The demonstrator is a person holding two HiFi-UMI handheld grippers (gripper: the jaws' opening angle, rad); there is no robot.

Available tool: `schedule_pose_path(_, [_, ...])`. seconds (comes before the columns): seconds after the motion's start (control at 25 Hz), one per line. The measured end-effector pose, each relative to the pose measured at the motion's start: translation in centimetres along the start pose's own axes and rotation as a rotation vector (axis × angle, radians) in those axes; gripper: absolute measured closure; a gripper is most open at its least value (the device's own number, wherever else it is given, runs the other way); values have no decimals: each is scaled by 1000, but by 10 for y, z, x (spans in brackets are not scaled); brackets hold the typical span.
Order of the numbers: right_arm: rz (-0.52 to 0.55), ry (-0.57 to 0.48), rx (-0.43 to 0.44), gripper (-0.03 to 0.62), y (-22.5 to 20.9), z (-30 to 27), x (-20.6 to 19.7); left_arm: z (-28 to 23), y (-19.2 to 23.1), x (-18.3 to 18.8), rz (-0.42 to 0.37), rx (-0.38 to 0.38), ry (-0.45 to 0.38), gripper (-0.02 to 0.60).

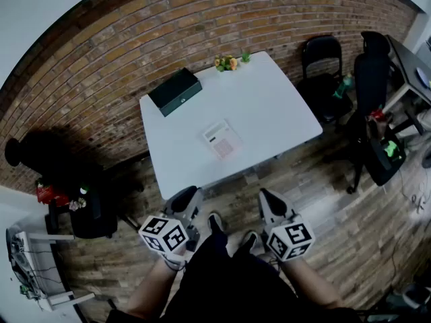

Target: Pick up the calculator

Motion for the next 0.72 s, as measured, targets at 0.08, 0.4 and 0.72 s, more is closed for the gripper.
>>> schedule_pose_path(0.08, [27,-26,3,591,12,-4,3,4,7,5,-8,-6,-25,512])
schedule_pose_path(0.4, [29,-51,-104,591,46,-15,-11,24,29,14,-19,-137,-18,514])
schedule_pose_path(0.72, [27,-68,-140,591,102,-44,-15,69,84,43,-59,-154,-30,515])
Point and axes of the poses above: the fingertips, and each gripper's own axes: z backward along the fingers, y to its left, x out of its top, the point moved 3 cm from there along z, backward along the fingers
